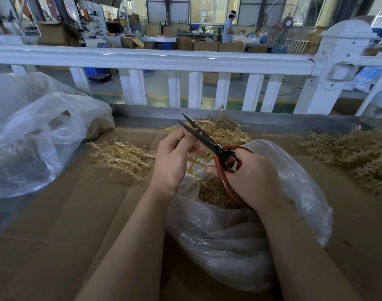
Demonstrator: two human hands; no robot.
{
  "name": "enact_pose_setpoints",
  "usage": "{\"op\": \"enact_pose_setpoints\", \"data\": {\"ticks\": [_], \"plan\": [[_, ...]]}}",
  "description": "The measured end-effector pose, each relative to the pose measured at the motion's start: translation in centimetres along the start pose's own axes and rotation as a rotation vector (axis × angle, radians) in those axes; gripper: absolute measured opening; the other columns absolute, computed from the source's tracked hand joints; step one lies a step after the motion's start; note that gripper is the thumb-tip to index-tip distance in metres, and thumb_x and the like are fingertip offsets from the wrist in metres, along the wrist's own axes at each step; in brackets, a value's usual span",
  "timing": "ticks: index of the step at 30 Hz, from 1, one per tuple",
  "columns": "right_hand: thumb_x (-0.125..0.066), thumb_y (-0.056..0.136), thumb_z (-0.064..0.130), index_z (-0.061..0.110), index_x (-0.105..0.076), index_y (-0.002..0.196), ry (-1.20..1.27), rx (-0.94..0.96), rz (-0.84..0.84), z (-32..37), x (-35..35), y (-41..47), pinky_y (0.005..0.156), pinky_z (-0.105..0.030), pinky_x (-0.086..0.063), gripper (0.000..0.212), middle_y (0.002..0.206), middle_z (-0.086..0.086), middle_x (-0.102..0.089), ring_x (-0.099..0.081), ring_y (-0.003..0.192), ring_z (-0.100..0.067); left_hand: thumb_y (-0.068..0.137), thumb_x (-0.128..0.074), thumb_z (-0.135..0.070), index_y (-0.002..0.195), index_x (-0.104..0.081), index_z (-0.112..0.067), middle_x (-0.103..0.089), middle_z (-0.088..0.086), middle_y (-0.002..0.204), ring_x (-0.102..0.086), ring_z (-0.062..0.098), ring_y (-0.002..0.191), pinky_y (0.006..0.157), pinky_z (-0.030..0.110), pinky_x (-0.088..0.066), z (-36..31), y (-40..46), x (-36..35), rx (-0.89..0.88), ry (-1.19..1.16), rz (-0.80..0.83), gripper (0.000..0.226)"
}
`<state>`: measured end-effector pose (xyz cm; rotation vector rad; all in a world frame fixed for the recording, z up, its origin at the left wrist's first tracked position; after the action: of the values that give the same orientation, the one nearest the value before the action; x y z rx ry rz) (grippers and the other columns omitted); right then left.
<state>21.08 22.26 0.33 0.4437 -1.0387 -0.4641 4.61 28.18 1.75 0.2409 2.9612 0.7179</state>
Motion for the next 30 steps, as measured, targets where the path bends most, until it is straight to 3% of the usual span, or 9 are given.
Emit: {"op": "enact_pose_setpoints", "data": {"ticks": [5,9,13,19,27,30], "plan": [[-0.043,0.068,0.094,0.024,-0.071,0.092,-0.004,-0.004,-0.005,-0.1,0.0,-0.1,0.058,-0.009,-0.036,0.079,0.078,0.021,-0.063,-0.052,0.065,0.001,0.098,-0.050,-0.003,0.086,-0.063,0.010,-0.061,0.012,0.073,-0.057,0.013,0.070,0.072,0.023,-0.047,0.5,0.1,-0.1,0.023,-0.029,0.019,0.022],[-0.044,0.069,0.093,0.035,-0.064,0.090,-0.014,-0.025,-0.022,-0.1,0.1,-0.1,0.056,-0.006,-0.027,0.065,0.069,0.036,-0.042,-0.042,0.062,0.015,0.098,-0.050,-0.006,0.082,-0.068,-0.007,-0.062,-0.003,0.070,-0.056,0.006,0.068,0.070,0.017,-0.046,0.2,0.0,-0.7,0.006,-0.044,0.089,0.023],[-0.040,0.068,0.095,0.039,-0.058,0.090,0.004,-0.028,-0.009,-0.2,-0.1,-0.1,0.055,-0.008,-0.028,0.063,0.067,0.033,-0.044,-0.044,0.064,0.015,0.099,-0.047,-0.004,0.076,-0.065,-0.020,-0.060,-0.011,0.068,-0.055,0.004,0.068,0.069,0.013,-0.045,-0.2,-0.2,-1.1,-0.023,-0.044,0.139,0.033],[-0.038,0.066,0.097,0.043,-0.052,0.092,0.020,-0.036,0.017,-0.3,-0.3,0.0,0.055,-0.010,-0.029,0.061,0.069,0.032,-0.045,-0.045,0.066,0.013,0.098,-0.045,-0.002,0.081,-0.062,-0.003,-0.059,-0.007,0.071,-0.053,0.008,0.071,0.072,0.016,-0.044,0.2,-0.1,-1.3,-0.007,-0.042,0.162,0.024],[-0.038,0.065,0.096,0.035,-0.062,0.089,0.037,-0.032,0.011,-0.3,-0.3,-0.1,0.054,-0.011,-0.031,0.070,0.067,0.028,-0.050,-0.050,0.064,0.008,0.098,-0.045,-0.005,0.074,-0.060,-0.015,-0.059,-0.007,0.069,-0.053,0.009,0.073,0.073,0.015,-0.044,0.3,-0.2,-1.3,0.010,-0.061,0.162,0.031],[-0.037,0.064,0.097,0.039,-0.060,0.091,0.048,-0.033,0.010,-0.2,-0.3,-0.1,0.055,-0.010,-0.031,0.068,0.069,0.030,-0.050,-0.051,0.065,0.009,0.098,-0.044,-0.006,0.073,-0.059,-0.016,-0.059,-0.008,0.069,-0.054,0.008,0.073,0.073,0.013,-0.044,0.2,-0.2,-1.4,0.001,-0.062,0.170,0.031]]}}
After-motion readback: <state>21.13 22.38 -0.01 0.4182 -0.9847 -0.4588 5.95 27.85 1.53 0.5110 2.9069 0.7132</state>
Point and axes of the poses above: each hand's wrist, its own y-axis towards the middle knuckle, its own x-axis out of the back of the hand, z = x × y, the point moved 8 cm from there along y, towards the middle knuckle
